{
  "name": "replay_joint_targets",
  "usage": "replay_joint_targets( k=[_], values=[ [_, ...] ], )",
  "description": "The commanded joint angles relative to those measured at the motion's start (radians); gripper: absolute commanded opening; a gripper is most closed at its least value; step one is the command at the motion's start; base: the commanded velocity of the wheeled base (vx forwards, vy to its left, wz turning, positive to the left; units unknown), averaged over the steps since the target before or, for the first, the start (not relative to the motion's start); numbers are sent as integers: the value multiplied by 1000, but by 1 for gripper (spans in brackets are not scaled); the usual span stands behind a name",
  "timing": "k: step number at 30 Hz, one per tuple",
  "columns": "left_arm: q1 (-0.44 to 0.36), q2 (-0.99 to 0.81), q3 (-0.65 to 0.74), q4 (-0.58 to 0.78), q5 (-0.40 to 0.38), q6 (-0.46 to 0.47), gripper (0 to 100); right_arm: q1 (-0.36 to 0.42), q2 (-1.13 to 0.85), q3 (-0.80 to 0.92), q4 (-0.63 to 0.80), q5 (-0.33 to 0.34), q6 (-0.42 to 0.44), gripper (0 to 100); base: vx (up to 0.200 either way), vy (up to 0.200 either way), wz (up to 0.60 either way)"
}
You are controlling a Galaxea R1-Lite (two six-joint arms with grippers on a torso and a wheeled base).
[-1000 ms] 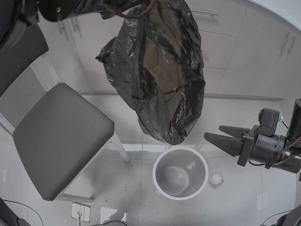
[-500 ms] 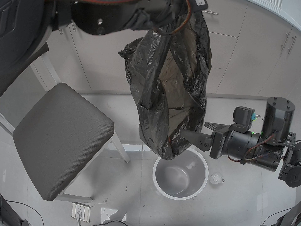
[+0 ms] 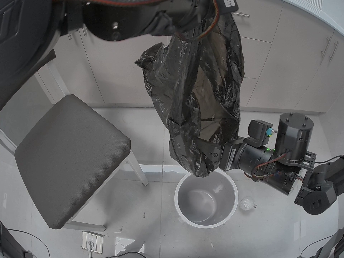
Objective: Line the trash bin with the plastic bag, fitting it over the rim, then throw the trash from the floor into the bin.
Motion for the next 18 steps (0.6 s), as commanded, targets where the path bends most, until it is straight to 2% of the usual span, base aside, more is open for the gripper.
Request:
replay_joint_targets(
  k=[1, 9, 18],
  values=[
    [0, -6, 1, 0, 0, -1, 0, -5, 20, -2, -2, -2, 0, 100, 0, 0, 0],
    [1, -7, 1, -2, 0, -12, 0, -62, 19, 3, -5, -4, 2, 100, 0, 0, 0],
    [1, -16, 1, -2, 0, -18, 0, -63, 28, -22, -5, 1, 0, 100, 0, 0, 0]
  ],
)
